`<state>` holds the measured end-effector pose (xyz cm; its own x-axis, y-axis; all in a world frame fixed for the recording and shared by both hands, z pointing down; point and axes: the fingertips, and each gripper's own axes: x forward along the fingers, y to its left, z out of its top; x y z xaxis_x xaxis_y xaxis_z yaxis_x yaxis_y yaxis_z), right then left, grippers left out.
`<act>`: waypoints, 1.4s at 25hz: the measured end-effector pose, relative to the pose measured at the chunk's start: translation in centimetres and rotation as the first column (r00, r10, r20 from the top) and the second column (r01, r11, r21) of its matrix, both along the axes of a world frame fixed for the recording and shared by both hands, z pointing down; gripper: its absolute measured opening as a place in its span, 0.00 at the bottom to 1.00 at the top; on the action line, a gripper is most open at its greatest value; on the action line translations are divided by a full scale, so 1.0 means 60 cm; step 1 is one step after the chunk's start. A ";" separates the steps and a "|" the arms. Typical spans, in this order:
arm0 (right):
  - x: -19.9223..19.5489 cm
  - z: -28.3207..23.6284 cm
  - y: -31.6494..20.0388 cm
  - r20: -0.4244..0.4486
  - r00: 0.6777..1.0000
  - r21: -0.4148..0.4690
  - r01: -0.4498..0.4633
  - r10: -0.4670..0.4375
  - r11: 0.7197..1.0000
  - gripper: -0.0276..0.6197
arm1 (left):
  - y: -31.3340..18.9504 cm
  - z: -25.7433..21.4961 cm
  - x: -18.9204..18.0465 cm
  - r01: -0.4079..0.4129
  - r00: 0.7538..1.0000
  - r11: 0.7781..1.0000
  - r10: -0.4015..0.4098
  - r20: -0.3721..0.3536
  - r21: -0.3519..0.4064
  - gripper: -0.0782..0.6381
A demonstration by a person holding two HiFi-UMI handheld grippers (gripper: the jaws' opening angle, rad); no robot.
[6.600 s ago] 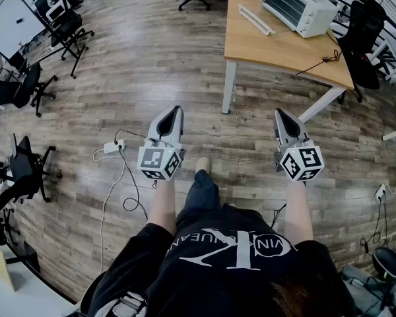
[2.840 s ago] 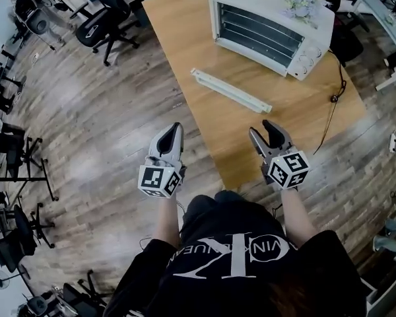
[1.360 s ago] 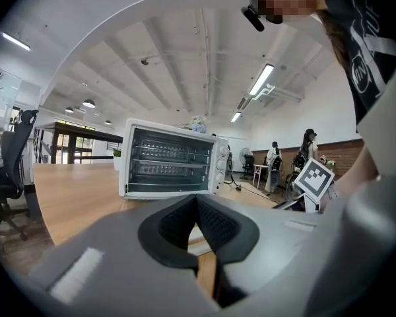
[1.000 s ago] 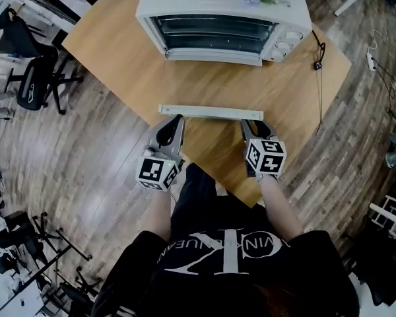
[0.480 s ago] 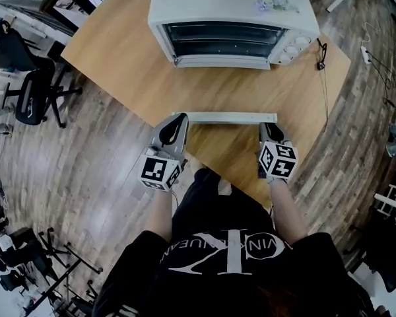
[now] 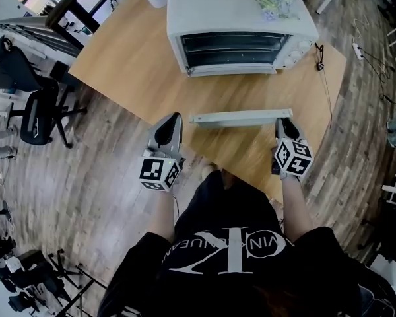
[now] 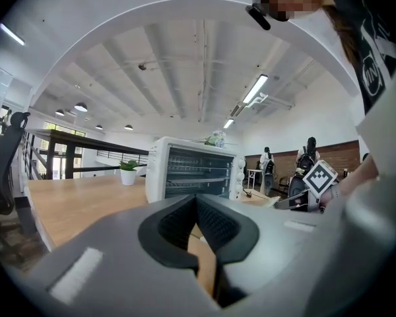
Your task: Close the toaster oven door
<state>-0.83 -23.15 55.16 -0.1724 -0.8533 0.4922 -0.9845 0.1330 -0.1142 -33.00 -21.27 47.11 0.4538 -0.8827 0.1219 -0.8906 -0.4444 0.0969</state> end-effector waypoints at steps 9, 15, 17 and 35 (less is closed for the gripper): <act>0.000 -0.081 -0.021 0.019 1.000 0.109 0.019 -0.021 0.994 0.16 | -0.004 -0.030 -0.005 0.040 0.999 0.999 -0.040 -0.005 0.014 0.12; -0.006 -0.126 -0.043 0.031 0.999 0.168 0.037 -0.043 0.985 0.16 | -0.009 -0.046 -0.010 0.063 0.998 0.998 -0.063 0.003 0.016 0.12; -0.006 -0.142 -0.056 0.029 0.998 0.185 0.046 -0.052 0.982 0.16 | -0.017 -0.050 -0.008 0.068 0.998 0.997 -0.068 0.003 0.018 0.12; -0.015 -0.228 -0.138 0.009 0.996 0.253 0.084 -0.089 0.964 0.16 | -0.059 -0.057 -0.005 0.089 0.996 0.996 -0.089 0.004 0.008 0.12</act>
<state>-1.74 -31.46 41.50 -0.2588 -0.9307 0.2585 -0.9658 0.2449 -0.0853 -33.32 -24.79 43.67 0.3729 -0.9205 0.1165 -0.9270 -0.3642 0.0895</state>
